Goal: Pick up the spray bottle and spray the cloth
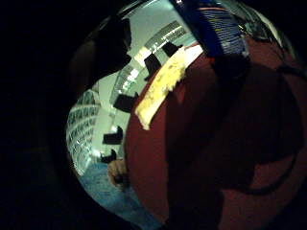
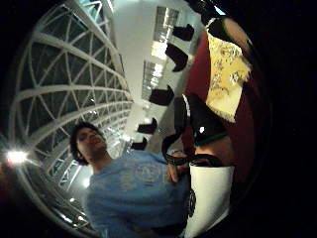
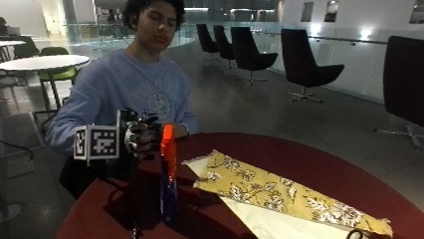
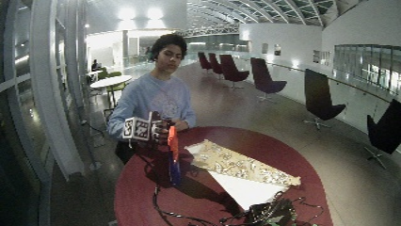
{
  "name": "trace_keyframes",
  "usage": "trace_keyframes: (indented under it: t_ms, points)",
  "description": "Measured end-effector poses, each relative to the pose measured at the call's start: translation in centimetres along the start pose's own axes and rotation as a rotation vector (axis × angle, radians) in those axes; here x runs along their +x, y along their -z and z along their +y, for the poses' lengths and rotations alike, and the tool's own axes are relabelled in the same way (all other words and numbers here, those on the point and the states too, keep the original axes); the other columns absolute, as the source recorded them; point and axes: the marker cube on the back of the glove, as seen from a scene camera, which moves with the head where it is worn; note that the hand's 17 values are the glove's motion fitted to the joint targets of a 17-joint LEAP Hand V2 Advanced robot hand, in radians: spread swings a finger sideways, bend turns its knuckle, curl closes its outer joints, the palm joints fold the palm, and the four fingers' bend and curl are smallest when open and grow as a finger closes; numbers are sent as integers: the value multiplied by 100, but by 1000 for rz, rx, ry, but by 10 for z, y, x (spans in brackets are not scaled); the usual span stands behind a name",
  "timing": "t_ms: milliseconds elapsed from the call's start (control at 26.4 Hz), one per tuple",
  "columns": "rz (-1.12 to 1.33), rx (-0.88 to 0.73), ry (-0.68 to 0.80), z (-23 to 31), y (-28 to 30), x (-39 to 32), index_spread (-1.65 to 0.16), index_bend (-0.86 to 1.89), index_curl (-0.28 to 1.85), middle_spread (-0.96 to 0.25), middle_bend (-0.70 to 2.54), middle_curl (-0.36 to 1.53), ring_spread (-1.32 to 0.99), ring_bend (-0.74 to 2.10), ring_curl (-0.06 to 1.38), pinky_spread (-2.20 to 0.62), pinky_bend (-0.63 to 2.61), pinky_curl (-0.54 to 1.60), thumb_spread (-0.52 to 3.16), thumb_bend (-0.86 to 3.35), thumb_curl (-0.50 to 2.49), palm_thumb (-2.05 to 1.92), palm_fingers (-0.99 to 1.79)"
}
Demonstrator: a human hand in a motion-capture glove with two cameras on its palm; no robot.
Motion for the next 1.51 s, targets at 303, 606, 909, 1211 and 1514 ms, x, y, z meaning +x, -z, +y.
trace_keyframes:
  t_ms: [303, 606, 909, 1211, 1514]
  points:
    - [5, 110, -149, -7, 18, 27, -33, 10, 29, -2, 21, 35, 3, 29, 30, 22, 22, 31, 114, 12, 36, 64, 66]
    - [106, 255, -246, -61, 23, 60, -35, 4, 24, 0, 24, 38, 4, 31, 32, 22, 29, 34, 109, 5, 36, 64, 55]
    - [80, 378, -279, -117, 12, 83, -37, 6, 19, 1, 26, 39, 4, 35, 33, 22, 33, 36, 102, -2, 36, 64, 48]
    - [106, 480, -263, -136, -6, 89, -35, 17, 20, -2, 35, 41, 1, 42, 34, 24, 22, 32, 97, 0, 37, 69, 62]
    - [96, 503, -187, -134, 0, 96, -31, 24, 29, -5, 33, 41, -4, 46, 35, 26, 15, 28, 95, 4, 44, 84, 88]
